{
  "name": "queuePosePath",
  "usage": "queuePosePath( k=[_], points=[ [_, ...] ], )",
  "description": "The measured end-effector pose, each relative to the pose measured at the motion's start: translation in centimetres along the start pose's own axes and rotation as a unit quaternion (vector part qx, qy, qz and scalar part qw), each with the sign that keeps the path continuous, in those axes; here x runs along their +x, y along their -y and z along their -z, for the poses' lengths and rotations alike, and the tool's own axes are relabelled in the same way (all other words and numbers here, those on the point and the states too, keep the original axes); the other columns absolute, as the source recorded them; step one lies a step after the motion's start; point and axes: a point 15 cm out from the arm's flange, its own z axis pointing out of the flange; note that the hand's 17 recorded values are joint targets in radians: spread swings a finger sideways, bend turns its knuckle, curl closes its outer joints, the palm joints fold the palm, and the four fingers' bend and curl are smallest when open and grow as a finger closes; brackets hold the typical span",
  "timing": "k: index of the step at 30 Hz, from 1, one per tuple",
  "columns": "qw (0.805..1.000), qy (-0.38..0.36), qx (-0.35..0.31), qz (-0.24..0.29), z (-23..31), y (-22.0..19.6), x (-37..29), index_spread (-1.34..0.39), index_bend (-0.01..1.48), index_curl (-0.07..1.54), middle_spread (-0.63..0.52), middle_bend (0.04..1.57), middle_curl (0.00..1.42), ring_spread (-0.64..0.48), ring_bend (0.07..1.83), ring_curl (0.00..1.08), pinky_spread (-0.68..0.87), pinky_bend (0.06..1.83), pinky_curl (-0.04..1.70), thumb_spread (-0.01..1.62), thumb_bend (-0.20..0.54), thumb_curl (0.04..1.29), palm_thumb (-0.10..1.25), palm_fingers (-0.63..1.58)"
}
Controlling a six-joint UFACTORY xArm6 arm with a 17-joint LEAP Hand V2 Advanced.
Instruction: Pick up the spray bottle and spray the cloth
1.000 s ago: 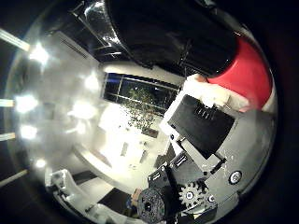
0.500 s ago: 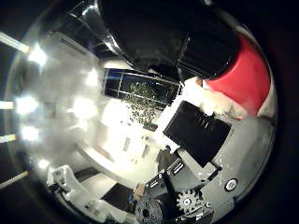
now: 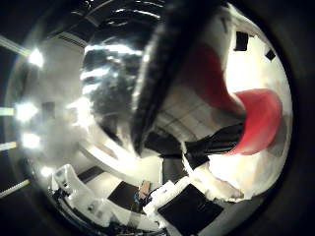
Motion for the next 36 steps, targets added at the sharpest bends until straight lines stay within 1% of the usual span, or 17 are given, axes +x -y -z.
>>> queuePosePath(
  k=[3,8,14,15,17,19,24,29,36],
  points=[
    [1.000,-0.006,-0.010,0.000,0.0,-0.2,0.1,-0.31,0.25,0.48,-0.05,0.74,0.44,0.06,0.61,0.27,0.34,0.42,0.55,1.03,-0.031,0.35,0.57,0.08],
    [1.000,-0.001,-0.028,-0.006,-0.1,-1.0,0.0,-0.31,0.18,0.41,-0.05,0.67,0.41,0.09,0.49,0.24,0.37,0.35,0.47,1.02,-0.027,0.32,0.55,0.15],
    [0.999,0.007,-0.035,-0.011,-0.3,-1.3,-0.4,-0.30,0.16,0.36,-0.05,0.63,0.40,0.11,0.43,0.23,0.37,0.32,0.41,1.01,-0.027,0.31,0.54,0.19],
    [0.999,0.007,-0.037,-0.013,-0.4,-1.4,-0.4,-0.30,0.22,0.38,-0.01,0.35,0.33,0.11,0.49,0.25,0.37,0.38,0.42,1.01,-0.029,0.31,0.53,0.10],
    [0.999,0.004,-0.045,-0.013,-0.6,-1.7,-0.5,-0.30,0.19,0.37,0.01,0.27,0.30,0.11,0.47,0.24,0.36,0.38,0.40,1.00,-0.030,0.30,0.52,0.14],
    [0.999,-0.001,-0.052,-0.013,-0.7,-1.8,-0.5,-0.30,0.18,0.36,0.02,0.24,0.30,0.11,0.45,0.24,0.36,0.37,0.39,1.00,-0.027,0.30,0.52,0.15],
    [0.999,-0.003,-0.054,-0.004,-1.6,0.3,-0.8,-0.30,0.17,0.34,0.03,0.19,0.32,0.12,0.42,0.24,0.36,0.34,0.36,1.00,-0.026,0.30,0.52,0.18],
    [0.997,-0.011,-0.071,-0.010,-2.5,-0.5,0.1,-0.30,0.18,0.34,0.03,0.18,0.31,0.12,0.40,0.24,0.35,0.34,0.34,1.00,-0.026,0.30,0.52,0.19],
    [0.996,-0.020,-0.082,-0.005,-3.4,-0.2,0.9,-0.30,0.18,0.34,0.03,0.18,0.30,0.12,0.40,0.25,0.35,0.34,0.32,1.00,-0.026,0.30,0.52,0.20]
  ],
)
